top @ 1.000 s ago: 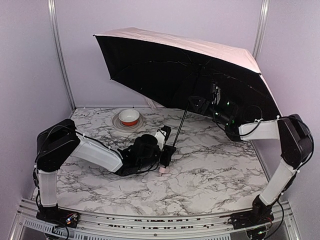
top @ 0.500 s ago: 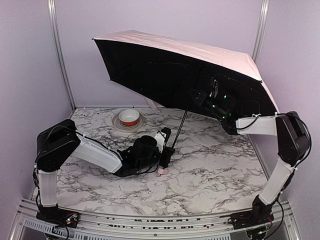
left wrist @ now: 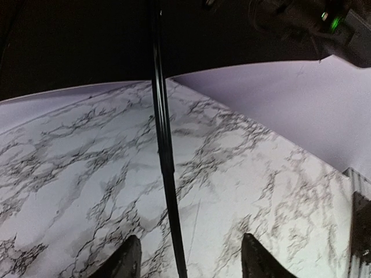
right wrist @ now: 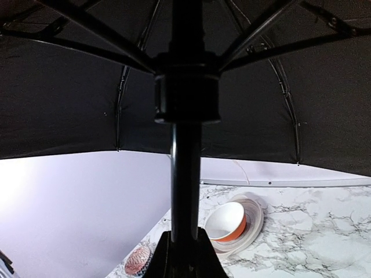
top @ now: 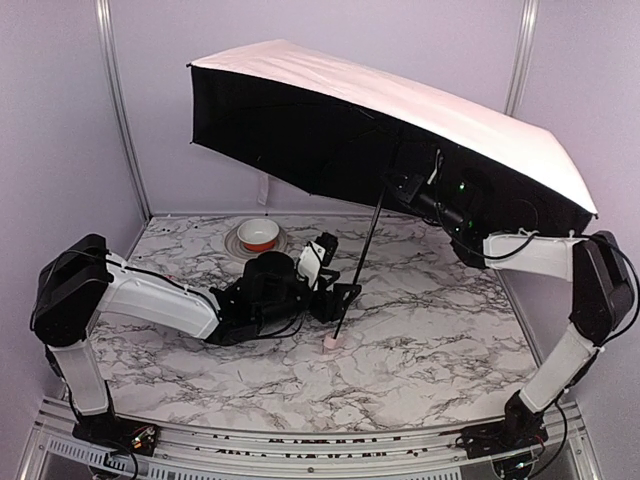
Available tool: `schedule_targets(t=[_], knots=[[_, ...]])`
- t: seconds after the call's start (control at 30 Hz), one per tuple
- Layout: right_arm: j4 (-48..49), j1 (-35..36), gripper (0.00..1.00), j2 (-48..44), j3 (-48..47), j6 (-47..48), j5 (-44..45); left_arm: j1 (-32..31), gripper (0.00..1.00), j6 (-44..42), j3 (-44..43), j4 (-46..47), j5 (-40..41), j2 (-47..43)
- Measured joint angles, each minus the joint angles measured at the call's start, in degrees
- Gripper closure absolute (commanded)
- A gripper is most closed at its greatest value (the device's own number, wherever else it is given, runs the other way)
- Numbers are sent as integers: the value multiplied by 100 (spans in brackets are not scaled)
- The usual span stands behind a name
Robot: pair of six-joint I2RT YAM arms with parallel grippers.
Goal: Put away the umbrella
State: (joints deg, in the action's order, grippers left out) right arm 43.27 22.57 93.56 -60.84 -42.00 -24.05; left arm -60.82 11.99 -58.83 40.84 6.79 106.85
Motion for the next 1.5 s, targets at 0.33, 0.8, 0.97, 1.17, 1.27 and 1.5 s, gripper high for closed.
schedule_targets(t=[0.33, 0.8, 0.97, 1.17, 1.27, 1.5], knots=[[-221, 393, 100, -992, -63, -4, -459, 125, 26, 157, -221, 177, -844, -466], [-323, 516, 100, -970, -723, 20, -1661, 184, 100, 938, -531, 264, -2100, -422], [-389, 522, 75, -911, -774, 42, -1746, 184, 100, 1141, -529, 271, -2157, -389], [-199, 525, 47, -914, -745, 83, -1373, 166, 100, 1650, -487, 586, -2149, -348], [101, 527, 41, -914, -638, -4, -946, 155, 100, 1893, -385, 826, -2017, -315], [662, 525, 26, -682, -579, -382, 46, 160, 100, 2249, -304, 1036, -1725, -136]])
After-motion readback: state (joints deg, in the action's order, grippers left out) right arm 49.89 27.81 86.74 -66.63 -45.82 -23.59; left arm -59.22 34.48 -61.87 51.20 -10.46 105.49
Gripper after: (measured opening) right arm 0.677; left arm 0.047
